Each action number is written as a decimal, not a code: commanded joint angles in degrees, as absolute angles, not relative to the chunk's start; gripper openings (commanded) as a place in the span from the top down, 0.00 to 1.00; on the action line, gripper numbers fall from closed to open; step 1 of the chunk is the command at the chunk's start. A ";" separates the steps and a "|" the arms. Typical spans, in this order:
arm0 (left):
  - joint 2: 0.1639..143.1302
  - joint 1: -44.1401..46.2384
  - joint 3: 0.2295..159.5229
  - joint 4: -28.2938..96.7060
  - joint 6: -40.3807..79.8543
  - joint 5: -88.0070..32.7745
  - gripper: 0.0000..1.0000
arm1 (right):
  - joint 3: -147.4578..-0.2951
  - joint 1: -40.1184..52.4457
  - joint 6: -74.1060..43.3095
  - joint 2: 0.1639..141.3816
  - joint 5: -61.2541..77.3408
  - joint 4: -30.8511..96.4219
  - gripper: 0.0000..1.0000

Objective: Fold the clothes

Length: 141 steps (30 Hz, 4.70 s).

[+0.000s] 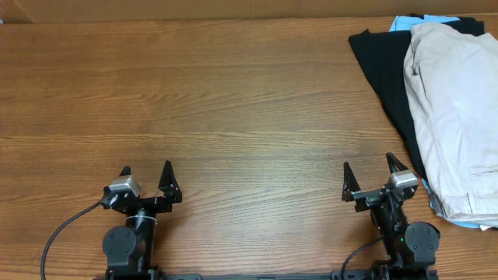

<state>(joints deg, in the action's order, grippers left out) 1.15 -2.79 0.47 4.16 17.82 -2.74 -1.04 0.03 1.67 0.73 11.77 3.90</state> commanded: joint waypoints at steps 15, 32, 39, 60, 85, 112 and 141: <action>1.37 -3.46 0.30 4.27 16.51 -2.35 0.00 | -0.45 0.27 1.54 0.49 11.66 3.57 0.00; 1.37 -3.44 0.30 4.25 16.95 -2.57 0.00 | -0.45 0.25 1.54 0.49 11.68 2.85 0.00; 1.37 -3.40 0.30 3.55 16.99 -2.83 0.00 | -0.45 0.27 1.52 0.49 11.70 0.34 0.00; 1.39 -3.38 2.94 -10.33 17.74 -16.56 0.00 | -4.21 0.25 0.21 0.51 16.58 -18.35 0.00; 40.16 -3.36 43.51 23.77 11.27 -11.44 0.00 | -50.76 0.27 -1.74 46.37 16.88 18.41 0.00; 82.72 -3.33 60.25 29.41 10.68 -15.09 0.00 | -64.71 -21.02 -22.76 83.05 0.03 24.88 0.01; 82.78 -3.25 60.25 29.30 10.68 -14.96 0.00 | -64.55 -60.90 -11.90 94.37 -2.42 31.92 0.08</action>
